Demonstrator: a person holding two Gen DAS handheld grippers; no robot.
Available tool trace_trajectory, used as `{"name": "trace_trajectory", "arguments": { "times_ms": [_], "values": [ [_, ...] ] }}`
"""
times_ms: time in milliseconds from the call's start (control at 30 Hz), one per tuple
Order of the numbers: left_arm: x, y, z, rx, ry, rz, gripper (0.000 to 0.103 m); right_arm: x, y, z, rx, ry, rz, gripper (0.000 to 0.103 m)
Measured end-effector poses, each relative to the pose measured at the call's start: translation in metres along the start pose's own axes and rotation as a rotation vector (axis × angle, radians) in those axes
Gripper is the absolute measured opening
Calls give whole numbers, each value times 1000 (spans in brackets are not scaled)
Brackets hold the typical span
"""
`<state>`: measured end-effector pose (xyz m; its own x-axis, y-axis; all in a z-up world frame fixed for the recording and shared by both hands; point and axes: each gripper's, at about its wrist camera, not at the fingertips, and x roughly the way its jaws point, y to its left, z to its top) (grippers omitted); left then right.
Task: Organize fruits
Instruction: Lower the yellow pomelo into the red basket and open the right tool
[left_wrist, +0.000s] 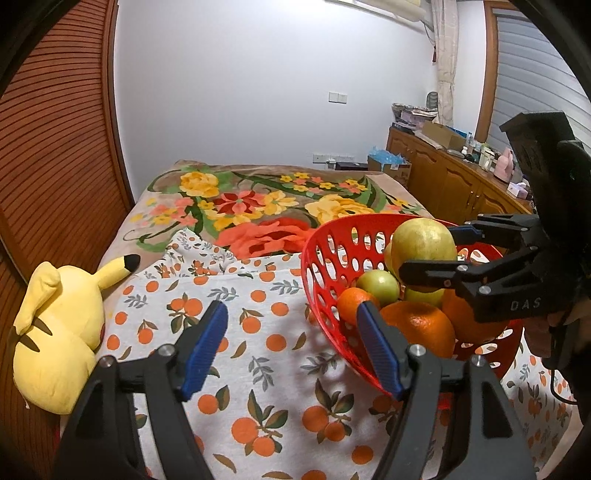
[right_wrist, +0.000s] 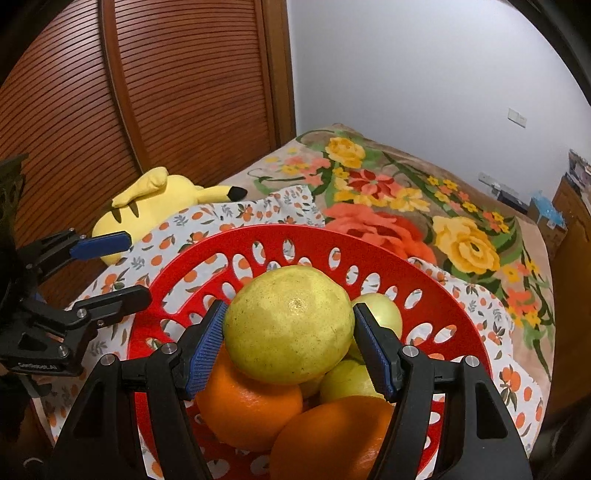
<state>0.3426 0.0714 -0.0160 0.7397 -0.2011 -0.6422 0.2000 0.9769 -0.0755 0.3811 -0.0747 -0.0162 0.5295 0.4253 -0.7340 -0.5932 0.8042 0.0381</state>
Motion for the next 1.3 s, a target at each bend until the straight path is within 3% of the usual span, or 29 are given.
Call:
{"name": "trace_trajectory", "arguments": {
  "times_ms": [667, 733, 967, 1300],
  "values": [
    [-13, 0, -5, 3, -2, 11, 72, 8, 7, -7, 1, 20, -17, 71],
    [-17, -2, -6, 6, -4, 13, 72, 6, 6, -6, 0, 7, -28, 74],
    [-28, -9, -11, 7, -13, 8, 72, -18, 5, -10, 13, -47, -42, 76],
    [-50, -39, -27, 36, -24, -32, 72, -93, -8, -54, 98, -156, -73, 76]
  ]
}}
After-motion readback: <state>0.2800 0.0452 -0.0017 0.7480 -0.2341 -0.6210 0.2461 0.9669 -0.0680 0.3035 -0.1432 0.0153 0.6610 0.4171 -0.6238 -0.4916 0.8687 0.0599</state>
